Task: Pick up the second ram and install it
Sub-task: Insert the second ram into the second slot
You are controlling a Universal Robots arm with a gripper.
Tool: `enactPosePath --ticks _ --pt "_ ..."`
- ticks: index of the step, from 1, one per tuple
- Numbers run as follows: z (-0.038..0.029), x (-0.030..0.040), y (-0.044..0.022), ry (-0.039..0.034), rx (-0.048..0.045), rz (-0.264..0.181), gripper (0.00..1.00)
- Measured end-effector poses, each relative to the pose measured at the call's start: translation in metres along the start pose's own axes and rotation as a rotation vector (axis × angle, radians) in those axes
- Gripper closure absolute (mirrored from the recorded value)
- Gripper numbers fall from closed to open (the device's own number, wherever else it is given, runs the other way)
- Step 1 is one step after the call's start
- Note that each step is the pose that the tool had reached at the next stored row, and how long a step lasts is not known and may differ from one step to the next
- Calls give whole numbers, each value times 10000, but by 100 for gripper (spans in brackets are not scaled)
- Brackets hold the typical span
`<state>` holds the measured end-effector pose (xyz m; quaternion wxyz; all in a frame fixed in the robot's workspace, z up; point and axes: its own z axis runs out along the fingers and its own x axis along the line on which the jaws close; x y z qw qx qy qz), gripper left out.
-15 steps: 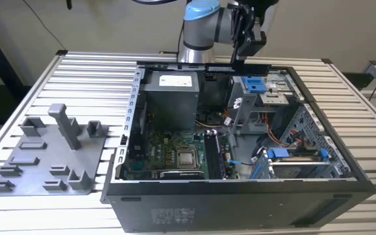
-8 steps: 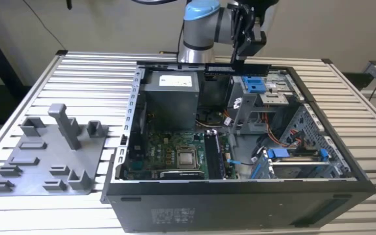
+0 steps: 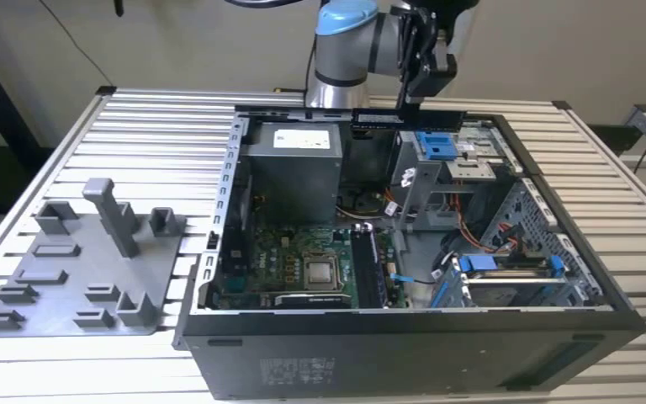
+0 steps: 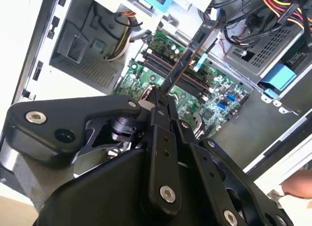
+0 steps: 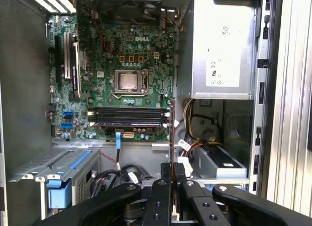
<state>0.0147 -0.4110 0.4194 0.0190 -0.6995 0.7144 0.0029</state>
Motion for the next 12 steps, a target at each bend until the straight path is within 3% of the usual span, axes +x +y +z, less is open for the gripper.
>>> enactPosePath --ticks 12 --pt "4 0 0 37 53 1697 86"
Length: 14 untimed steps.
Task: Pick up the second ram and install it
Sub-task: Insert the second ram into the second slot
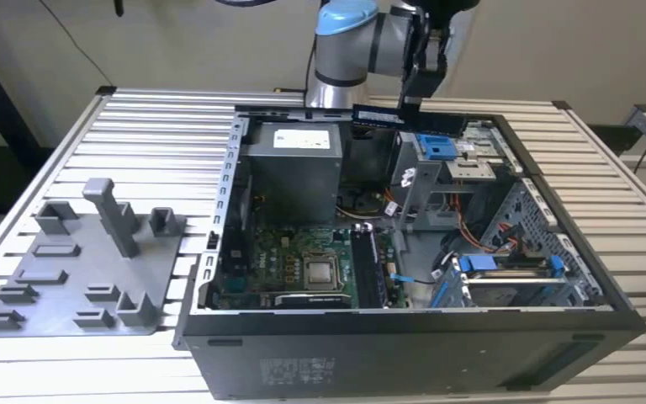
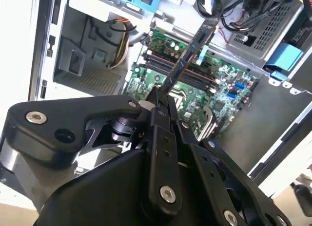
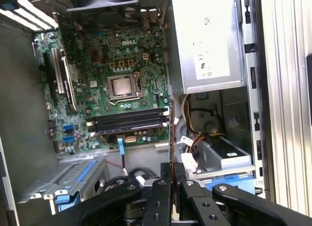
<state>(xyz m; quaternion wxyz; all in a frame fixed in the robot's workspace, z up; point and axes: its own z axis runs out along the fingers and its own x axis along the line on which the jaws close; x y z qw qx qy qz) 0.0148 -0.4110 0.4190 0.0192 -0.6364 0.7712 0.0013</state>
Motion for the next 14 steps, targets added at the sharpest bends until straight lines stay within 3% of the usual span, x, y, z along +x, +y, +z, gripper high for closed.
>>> enactPosePath --ticks 14 --pt "4 0 0 50 69 2220 86"
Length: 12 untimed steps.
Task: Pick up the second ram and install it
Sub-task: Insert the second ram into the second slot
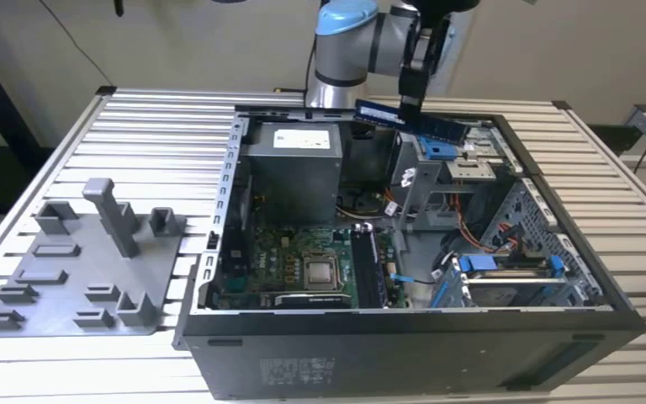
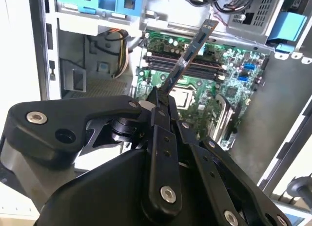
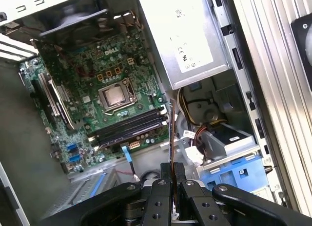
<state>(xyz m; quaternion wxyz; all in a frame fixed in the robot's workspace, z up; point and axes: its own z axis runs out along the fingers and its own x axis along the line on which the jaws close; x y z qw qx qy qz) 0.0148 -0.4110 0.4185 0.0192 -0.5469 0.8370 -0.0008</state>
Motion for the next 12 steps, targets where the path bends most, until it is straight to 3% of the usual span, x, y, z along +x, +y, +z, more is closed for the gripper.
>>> enactPosePath --ticks 12 --pt "3 0 0 34 48 1528 86"
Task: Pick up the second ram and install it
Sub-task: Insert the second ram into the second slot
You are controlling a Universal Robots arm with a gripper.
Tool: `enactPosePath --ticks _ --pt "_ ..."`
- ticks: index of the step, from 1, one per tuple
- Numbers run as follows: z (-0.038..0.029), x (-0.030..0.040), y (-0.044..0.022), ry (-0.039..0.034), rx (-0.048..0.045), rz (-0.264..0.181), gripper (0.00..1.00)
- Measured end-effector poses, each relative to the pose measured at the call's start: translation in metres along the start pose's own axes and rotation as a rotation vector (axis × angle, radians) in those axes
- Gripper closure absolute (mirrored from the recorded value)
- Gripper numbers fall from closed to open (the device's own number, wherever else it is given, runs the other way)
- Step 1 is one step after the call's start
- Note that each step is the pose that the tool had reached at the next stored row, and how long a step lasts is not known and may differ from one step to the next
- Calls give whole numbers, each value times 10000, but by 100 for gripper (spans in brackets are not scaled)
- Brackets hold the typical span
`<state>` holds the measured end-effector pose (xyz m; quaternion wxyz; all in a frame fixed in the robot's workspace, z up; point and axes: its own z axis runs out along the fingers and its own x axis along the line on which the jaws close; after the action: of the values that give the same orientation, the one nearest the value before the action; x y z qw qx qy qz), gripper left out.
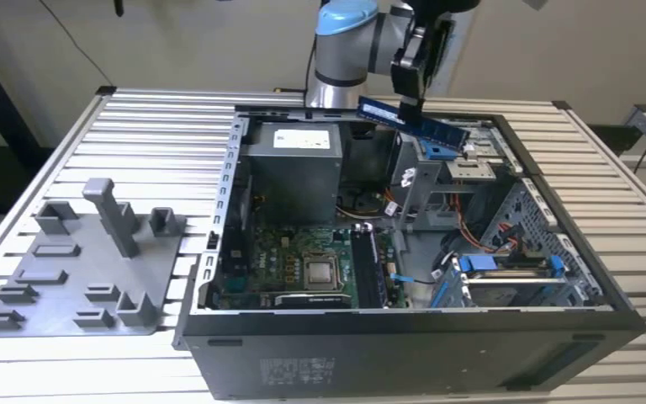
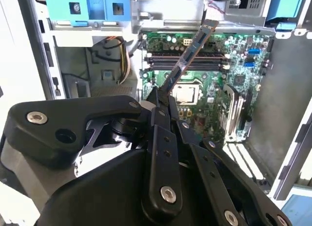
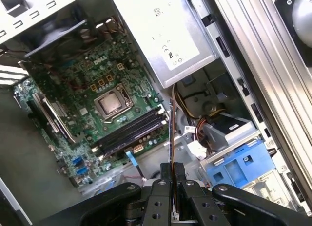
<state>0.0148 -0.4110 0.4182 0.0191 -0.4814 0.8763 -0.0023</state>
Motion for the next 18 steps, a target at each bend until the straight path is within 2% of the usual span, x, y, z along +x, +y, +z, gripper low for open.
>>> enactPosePath --ticks 8,18 --pt "1 0 0 12 17 569 86" --pt "1 0 0 13 18 604 86"
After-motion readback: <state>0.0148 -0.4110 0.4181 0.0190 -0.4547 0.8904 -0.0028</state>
